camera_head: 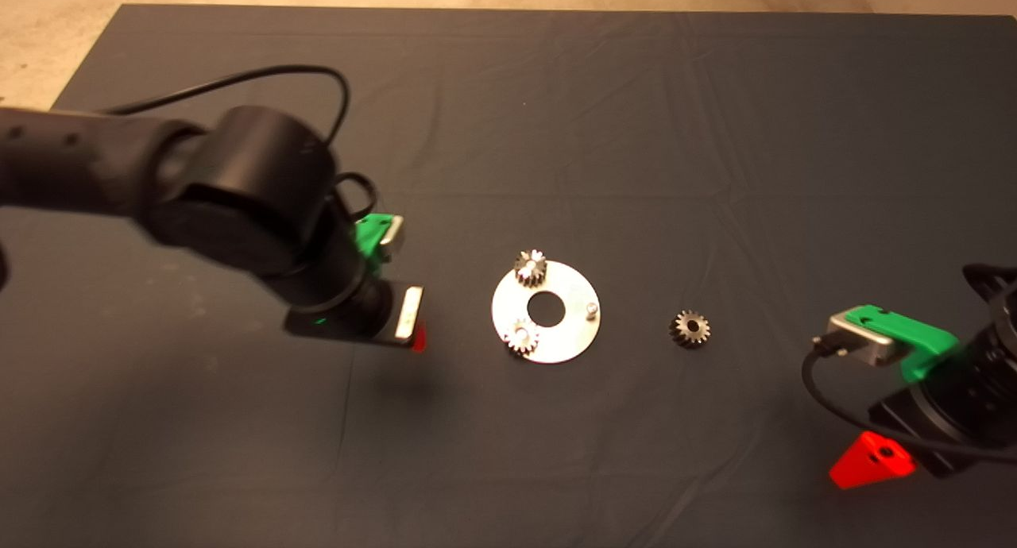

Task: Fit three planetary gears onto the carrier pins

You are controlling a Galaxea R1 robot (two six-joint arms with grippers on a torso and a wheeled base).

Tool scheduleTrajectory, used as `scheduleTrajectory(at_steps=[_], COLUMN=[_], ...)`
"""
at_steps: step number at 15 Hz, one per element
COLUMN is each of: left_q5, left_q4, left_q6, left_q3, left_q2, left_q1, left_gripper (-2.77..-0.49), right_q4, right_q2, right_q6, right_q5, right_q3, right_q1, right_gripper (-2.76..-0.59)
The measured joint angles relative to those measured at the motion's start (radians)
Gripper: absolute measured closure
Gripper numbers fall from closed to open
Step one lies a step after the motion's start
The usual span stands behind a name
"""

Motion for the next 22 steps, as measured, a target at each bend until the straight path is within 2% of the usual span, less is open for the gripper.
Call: scheduleTrajectory(at_steps=[1,3,4,6,7,9,11,13,14,15,17,20,22], left_q5=[-0.008,-0.015,-0.011,-0.007,-0.007,-0.010,-0.010,-0.007,-0.008,-0.008,-0.009,-0.008,-0.008], left_q4=[-0.007,-0.026,-0.039,-0.060,-0.066,-0.077,-0.080,-0.086,-0.087,-0.087,-0.099,-0.110,-0.112], left_q6=[-0.001,-0.007,-0.022,-0.076,-0.098,-0.131,-0.142,-0.153,-0.156,-0.157,-0.161,-0.171,-0.186], left_q3=[0.027,0.075,0.102,0.161,0.187,0.213,0.221,0.225,0.226,0.226,0.229,0.236,0.236], left_q2=[-0.008,-0.044,-0.065,-0.089,-0.091,-0.087,-0.090,-0.097,-0.094,-0.086,-0.060,-0.037,-0.036], left_q1=[0.000,-0.003,-0.005,-0.006,-0.006,-0.006,-0.006,-0.006,-0.006,-0.006,-0.006,-0.006,-0.006], left_gripper=[-2.04,-2.04,-2.04,-2.04,-2.04,-2.04,-2.04,-2.04,-2.04,-2.04,-2.04,-2.04,-2.04], right_q4=[0.000,0.000,0.000,0.000,0.000,-0.001,-0.005,-0.018,-0.025,-0.039,-0.067,-0.145,-0.187], right_q2=[0.014,0.061,0.096,0.145,0.151,0.172,0.211,0.242,0.241,0.241,0.248,0.266,0.263], right_q6=[-0.046,-0.106,-0.137,-0.213,-0.258,-0.354,-0.428,-0.481,-0.505,-0.524,-0.570,-0.653,-0.694], right_q5=[-0.002,-0.011,-0.009,0.010,0.008,-0.008,-0.007,0.010,0.007,0.000,-0.002,0.006,0.002], right_q3=[-0.039,-0.102,-0.135,-0.195,-0.228,-0.285,-0.310,-0.318,-0.320,-0.325,-0.325,-0.318,-0.316], right_q1=[-0.001,-0.001,-0.001,-0.006,-0.007,-0.014,-0.023,-0.023,-0.023,-0.025,-0.039,-0.070,-0.095], right_gripper=[-2.64,-2.65,-2.65,-2.65,-2.65,-2.65,-2.65,-2.65,-2.64,-2.64,-2.65,-2.65,-2.64])
